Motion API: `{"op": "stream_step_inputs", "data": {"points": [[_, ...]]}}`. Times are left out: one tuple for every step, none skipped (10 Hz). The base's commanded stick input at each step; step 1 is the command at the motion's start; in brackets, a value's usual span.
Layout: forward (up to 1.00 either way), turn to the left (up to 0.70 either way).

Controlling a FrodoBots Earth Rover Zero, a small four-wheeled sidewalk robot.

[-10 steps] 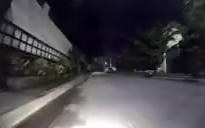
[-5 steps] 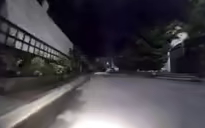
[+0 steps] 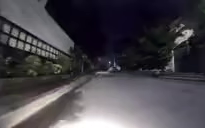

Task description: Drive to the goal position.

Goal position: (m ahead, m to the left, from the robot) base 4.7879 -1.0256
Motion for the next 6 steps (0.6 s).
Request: {"op": "stream_step_inputs", "data": {"points": [[0.70,0.00],[0.70,-0.06],[0.70,-0.19],[0.70,-0.26],[0.70,-0.33],[0.70,-0.35]]}}
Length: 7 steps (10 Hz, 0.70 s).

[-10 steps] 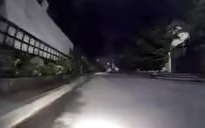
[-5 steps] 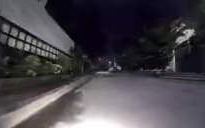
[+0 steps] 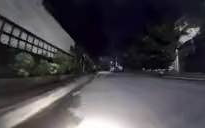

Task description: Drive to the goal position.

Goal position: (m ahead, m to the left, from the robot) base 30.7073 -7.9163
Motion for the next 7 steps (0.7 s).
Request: {"op": "stream_step_inputs", "data": {"points": [[0.70,-0.35],[0.70,-0.26],[0.70,0.00],[0.70,0.00],[0.70,0.00],[0.70,0.00],[0.70,0.00]]}}
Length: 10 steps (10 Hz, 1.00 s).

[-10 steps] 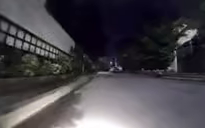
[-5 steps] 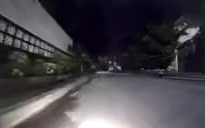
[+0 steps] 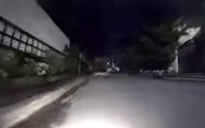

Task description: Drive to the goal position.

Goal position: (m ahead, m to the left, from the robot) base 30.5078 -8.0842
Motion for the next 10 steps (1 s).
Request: {"op": "stream_step_inputs", "data": {"points": [[0.70,0.00],[0.70,0.00],[0.70,0.00],[0.70,0.00],[0.70,0.00],[0.70,0.00],[0.70,0.00],[0.70,0.00],[0.70,0.00],[0.70,0.00]]}}
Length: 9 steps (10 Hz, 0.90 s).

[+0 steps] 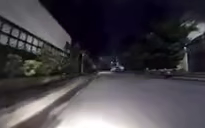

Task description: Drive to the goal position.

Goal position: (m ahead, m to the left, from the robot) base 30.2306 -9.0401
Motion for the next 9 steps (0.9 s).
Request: {"op": "stream_step_inputs", "data": {"points": [[0.70,0.00],[0.70,0.00],[0.70,0.00],[0.70,0.00],[0.70,0.00],[0.70,0.00],[0.70,0.00],[0.70,0.00],[0.70,0.00]]}}
